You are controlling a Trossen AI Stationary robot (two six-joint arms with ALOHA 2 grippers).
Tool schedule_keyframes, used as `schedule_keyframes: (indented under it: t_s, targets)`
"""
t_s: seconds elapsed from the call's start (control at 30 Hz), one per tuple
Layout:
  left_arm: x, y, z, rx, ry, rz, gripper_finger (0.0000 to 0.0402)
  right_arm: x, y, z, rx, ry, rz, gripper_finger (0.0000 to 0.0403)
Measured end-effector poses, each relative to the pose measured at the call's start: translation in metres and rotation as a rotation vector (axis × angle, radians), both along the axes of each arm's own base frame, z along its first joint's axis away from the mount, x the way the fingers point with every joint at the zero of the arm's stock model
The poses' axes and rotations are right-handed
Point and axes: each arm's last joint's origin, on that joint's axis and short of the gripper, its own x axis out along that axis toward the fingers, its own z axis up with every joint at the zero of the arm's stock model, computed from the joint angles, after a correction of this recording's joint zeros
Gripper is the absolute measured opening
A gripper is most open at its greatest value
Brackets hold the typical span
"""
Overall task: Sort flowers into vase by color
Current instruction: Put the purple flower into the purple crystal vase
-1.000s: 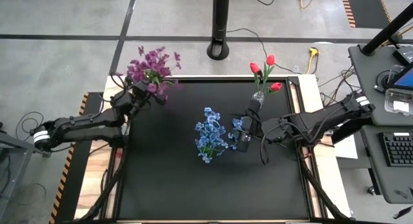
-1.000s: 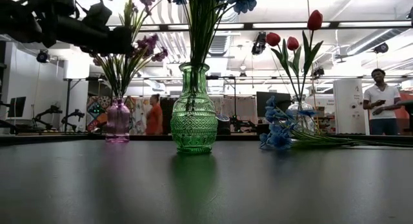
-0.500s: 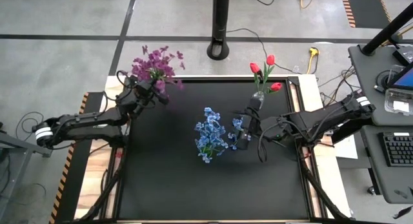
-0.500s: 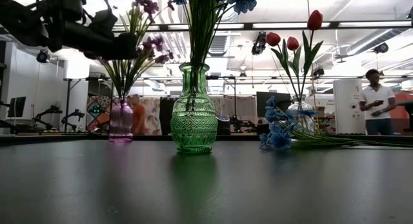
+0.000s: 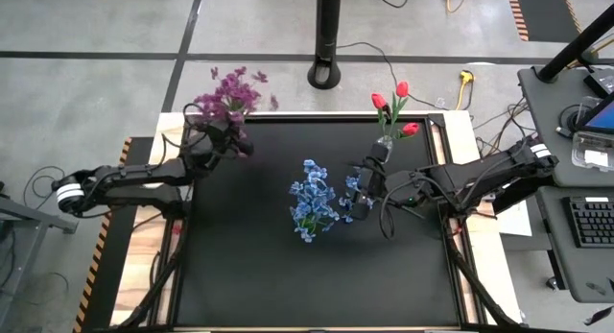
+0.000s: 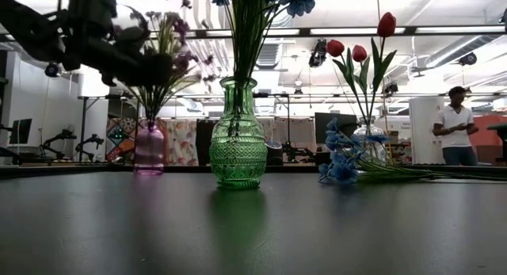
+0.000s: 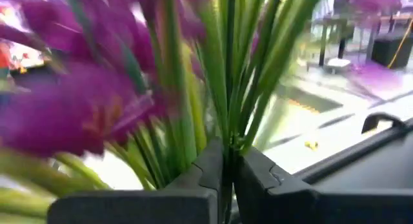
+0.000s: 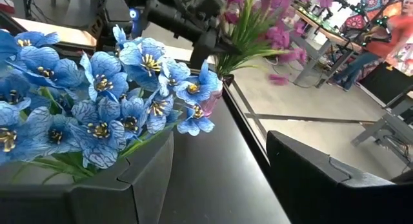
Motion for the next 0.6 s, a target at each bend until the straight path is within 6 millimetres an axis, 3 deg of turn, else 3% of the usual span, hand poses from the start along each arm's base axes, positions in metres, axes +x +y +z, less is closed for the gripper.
schedule_keyframes:
  t_s: [0.6]
  targets:
    - [0.008, 0.004, -0.014, -0.02, 0.093, -0.005, 0.0004, 0.0, 0.0, 0.0, -0.008, 0.004, 0.003, 0.0242]
